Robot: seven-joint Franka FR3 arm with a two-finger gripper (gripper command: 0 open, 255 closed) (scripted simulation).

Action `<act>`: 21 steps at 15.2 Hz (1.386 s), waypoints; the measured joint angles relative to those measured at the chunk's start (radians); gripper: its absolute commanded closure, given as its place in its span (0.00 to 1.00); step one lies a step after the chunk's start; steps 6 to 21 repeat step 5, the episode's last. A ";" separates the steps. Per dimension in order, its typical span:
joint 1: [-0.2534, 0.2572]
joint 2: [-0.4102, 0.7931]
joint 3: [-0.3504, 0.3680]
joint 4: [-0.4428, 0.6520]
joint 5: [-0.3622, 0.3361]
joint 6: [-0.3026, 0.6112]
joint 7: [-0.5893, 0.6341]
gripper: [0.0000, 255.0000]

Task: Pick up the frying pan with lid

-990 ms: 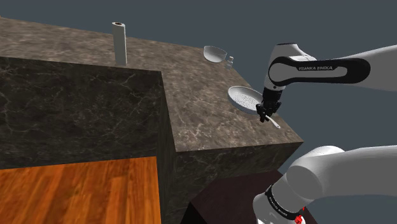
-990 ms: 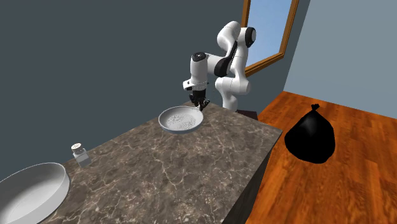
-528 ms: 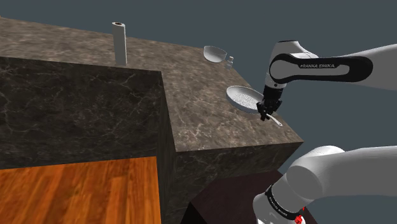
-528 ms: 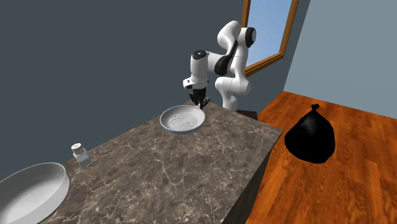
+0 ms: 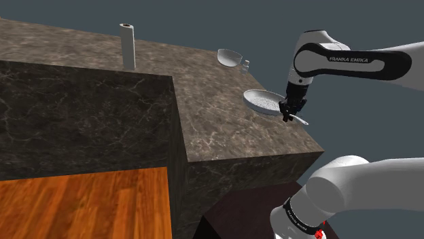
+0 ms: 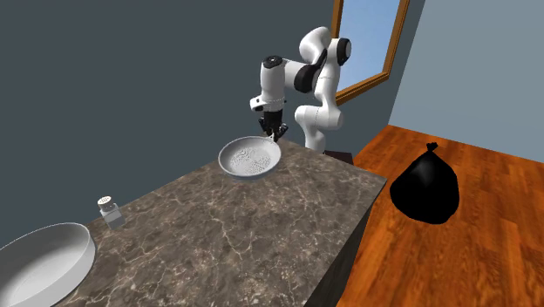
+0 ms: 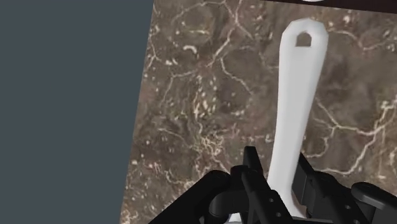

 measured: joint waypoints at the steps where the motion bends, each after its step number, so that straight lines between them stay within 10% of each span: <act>1: 0.001 0.000 0.002 0.014 0.002 -0.013 -0.002 1.00; 21: 0.002 -0.009 0.010 0.057 0.008 -0.066 -0.008 1.00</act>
